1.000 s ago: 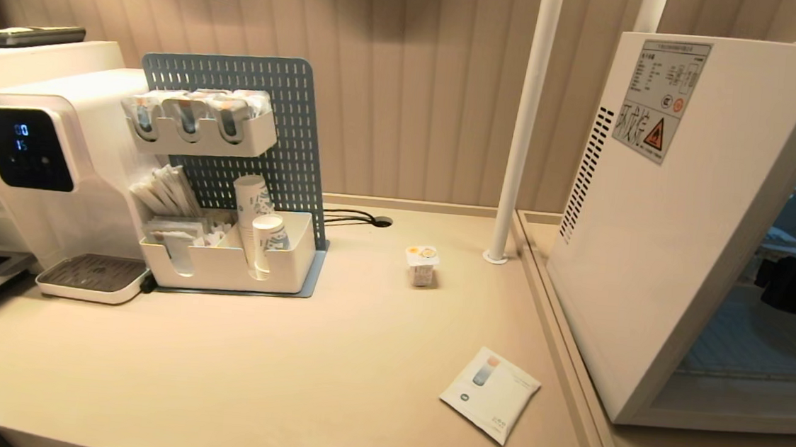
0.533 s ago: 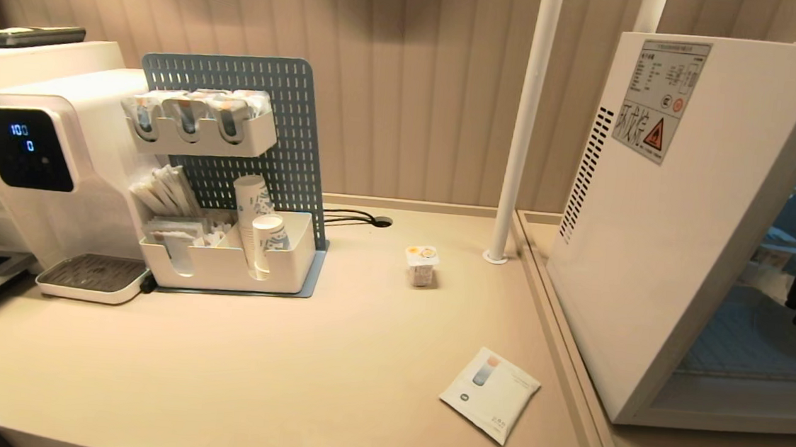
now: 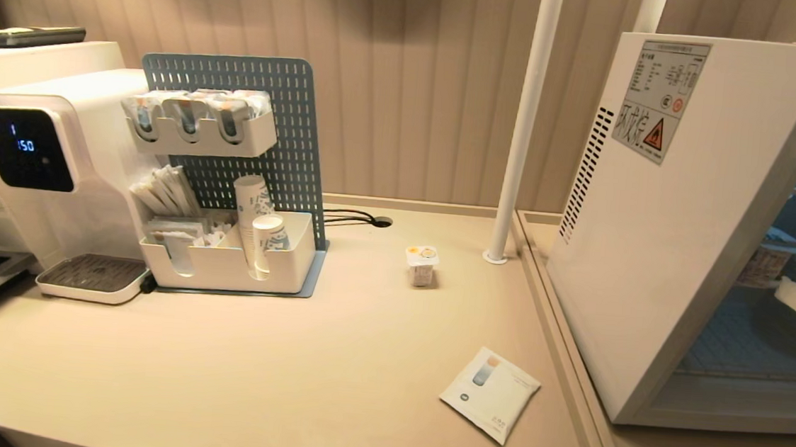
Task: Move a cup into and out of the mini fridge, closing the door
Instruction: Put the yoghurt in the freezer
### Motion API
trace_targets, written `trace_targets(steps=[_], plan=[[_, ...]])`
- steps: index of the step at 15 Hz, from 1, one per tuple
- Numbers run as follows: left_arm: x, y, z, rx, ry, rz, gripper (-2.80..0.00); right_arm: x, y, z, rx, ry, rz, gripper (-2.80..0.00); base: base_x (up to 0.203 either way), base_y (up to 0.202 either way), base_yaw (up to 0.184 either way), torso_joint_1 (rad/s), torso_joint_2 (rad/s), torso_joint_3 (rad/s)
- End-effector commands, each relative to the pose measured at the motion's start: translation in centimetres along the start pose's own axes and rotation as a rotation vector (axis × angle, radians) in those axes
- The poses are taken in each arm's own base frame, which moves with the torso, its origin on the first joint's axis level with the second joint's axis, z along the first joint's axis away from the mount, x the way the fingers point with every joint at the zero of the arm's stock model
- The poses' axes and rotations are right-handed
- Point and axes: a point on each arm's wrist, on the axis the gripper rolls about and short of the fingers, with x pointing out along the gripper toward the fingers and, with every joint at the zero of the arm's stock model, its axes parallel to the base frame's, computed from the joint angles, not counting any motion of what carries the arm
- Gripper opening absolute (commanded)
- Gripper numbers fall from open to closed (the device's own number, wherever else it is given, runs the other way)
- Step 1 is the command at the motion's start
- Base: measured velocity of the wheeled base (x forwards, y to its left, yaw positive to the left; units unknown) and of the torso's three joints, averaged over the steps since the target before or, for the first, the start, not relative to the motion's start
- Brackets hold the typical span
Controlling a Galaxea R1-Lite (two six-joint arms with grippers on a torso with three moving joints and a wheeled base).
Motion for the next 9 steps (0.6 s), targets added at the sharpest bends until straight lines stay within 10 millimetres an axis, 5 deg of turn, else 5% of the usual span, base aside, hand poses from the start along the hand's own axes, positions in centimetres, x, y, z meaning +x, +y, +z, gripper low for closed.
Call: trace_targets(steps=[1, 2, 9], plan=[[0.0, 0.0, 0.0, -0.001, 0.003, 0.001, -2.80, -2.6, 0.4, 0.0, -0.007, -0.056, 0.010, 0.00, 0.000, 0.000, 0.000, 0.000, 0.00, 0.000], [0.0, 0.0, 0.0, -0.001, 0.003, 0.002, -2.80, -3.7, 0.5, -0.4, -0.010, -0.070, 0.013, -2.80, 0.000, 0.000, 0.000, 0.000, 0.00, 0.000], [0.0, 0.0, 0.0, -0.001, 0.003, 0.002, -2.80, -10.6, 1.2, -2.7, -0.041, -0.122, 0.065, -2.80, 0.000, 0.000, 0.000, 0.000, 0.00, 0.000]])
